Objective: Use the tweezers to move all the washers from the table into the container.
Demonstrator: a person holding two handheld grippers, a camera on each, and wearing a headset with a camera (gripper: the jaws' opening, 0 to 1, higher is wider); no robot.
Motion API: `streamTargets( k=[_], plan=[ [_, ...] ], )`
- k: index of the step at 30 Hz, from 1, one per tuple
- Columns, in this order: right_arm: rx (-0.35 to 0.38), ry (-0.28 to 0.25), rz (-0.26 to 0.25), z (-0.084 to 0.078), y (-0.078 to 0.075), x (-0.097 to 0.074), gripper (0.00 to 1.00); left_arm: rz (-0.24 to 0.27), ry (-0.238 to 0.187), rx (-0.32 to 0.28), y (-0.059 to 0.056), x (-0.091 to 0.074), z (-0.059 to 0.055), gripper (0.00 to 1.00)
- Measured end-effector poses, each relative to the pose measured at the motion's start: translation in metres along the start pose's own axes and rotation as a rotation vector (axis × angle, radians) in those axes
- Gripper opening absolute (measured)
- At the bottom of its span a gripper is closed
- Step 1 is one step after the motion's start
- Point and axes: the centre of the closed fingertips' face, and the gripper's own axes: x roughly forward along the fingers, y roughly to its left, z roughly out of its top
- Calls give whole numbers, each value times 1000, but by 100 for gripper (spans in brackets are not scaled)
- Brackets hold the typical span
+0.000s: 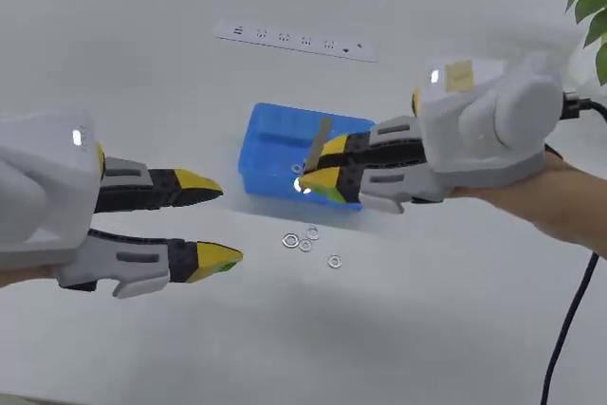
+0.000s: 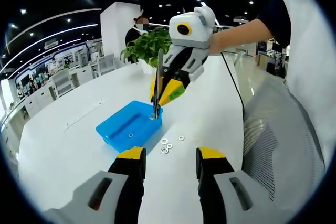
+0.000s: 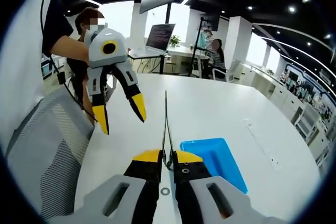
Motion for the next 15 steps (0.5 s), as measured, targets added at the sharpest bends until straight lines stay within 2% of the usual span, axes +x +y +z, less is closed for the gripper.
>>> streamTargets(
  k=[2,5,7,10,15],
  plan=[
    [10,-8,-20,3,-12,-3,9,5,1,-5,-1,0,-3,46],
    [-8,10,-36,1,-25,-5,9,16,3,-29,-1,2,-8,50],
    [-6,10,-41,2,-34,-5,9,26,7,-49,-1,4,-12,57],
    [1,8,-53,1,-47,-3,9,62,3,-47,3,6,-15,75],
    [18,22,-59,-9,-63,8,9,58,17,-67,5,6,-21,80]
  ],
)
